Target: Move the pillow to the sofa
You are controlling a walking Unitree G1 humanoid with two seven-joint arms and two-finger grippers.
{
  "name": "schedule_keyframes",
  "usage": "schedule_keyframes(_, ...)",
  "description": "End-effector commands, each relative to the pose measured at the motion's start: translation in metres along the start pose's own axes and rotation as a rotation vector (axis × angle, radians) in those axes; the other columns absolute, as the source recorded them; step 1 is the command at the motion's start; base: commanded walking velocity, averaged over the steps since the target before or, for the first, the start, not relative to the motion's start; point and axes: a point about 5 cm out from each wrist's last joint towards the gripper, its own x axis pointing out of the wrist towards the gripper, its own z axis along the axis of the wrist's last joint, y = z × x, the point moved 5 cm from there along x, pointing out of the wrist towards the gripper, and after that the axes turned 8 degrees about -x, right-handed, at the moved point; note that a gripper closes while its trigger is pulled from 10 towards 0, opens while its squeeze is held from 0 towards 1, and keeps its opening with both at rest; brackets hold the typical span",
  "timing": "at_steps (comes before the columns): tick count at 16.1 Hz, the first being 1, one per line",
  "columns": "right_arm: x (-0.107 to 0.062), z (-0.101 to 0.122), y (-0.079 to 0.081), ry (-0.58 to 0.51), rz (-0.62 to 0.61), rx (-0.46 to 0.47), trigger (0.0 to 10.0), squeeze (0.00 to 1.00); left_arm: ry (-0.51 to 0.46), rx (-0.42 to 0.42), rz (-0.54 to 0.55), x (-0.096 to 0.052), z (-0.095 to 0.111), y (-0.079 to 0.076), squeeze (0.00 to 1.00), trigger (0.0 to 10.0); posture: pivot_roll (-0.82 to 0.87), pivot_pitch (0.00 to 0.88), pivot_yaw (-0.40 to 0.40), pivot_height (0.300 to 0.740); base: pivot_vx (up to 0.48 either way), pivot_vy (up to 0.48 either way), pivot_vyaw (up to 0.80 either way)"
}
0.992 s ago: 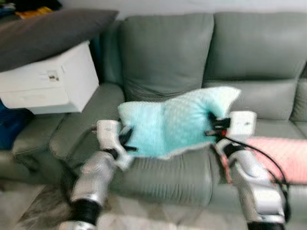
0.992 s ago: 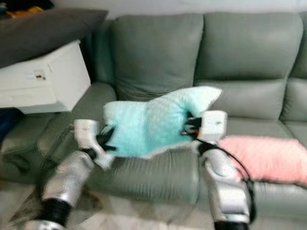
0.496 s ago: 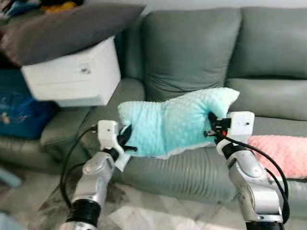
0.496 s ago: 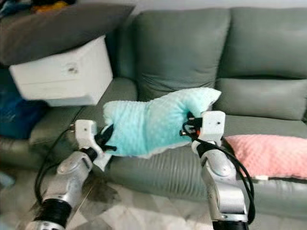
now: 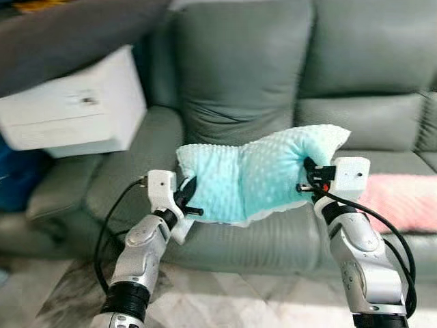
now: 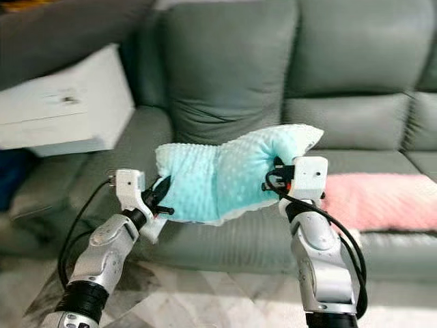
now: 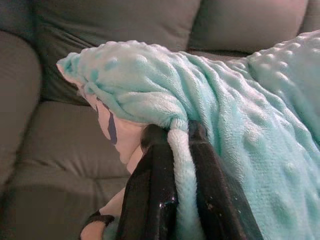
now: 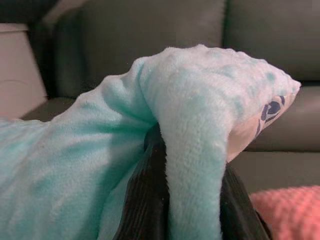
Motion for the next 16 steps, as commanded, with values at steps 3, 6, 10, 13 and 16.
schedule_keyframes(3, 0.001, 0.007, 0.006, -0.027, 0.021, 0.007, 10.0, 0.00, -0.014, -0.022, -0.014, -0.001, 0.005, 0.001, 0.00, 10.0, -0.22, 0.000, 0.069, 0.740, 0.207, 0.000, 0.00)
schedule_keyframes(6, 0.001, 0.007, 0.006, -0.026, 0.022, 0.006, 10.0, 0.00, -0.007, -0.021, -0.027, -0.001, 0.003, -0.002, 0.00, 10.0, -0.22, 0.000, 0.070, 0.740, 0.404, 0.000, 0.00)
schedule_keyframes(10, 0.001, 0.007, 0.006, -0.028, 0.019, 0.010, 10.0, 0.00, 0.002, -0.021, -0.039, -0.002, 0.002, -0.004, 0.00, 10.0, -0.22, 0.000, 0.072, 0.740, 0.419, 0.000, 0.00)
schedule_keyframes(13, 0.000, 0.006, 0.006, -0.026, 0.019, 0.010, 10.0, 0.00, 0.002, -0.030, -0.048, -0.002, 0.001, -0.006, 0.00, 10.0, -0.22, 0.000, 0.072, 0.740, 0.419, 0.000, 0.00)
schedule_keyframes(16, 0.001, 0.006, 0.006, -0.025, 0.019, 0.010, 10.0, 0.00, 0.005, -0.044, -0.056, -0.002, 0.000, -0.008, 0.00, 10.0, -0.22, 0.000, 0.072, 0.740, 0.394, 0.000, 0.00)
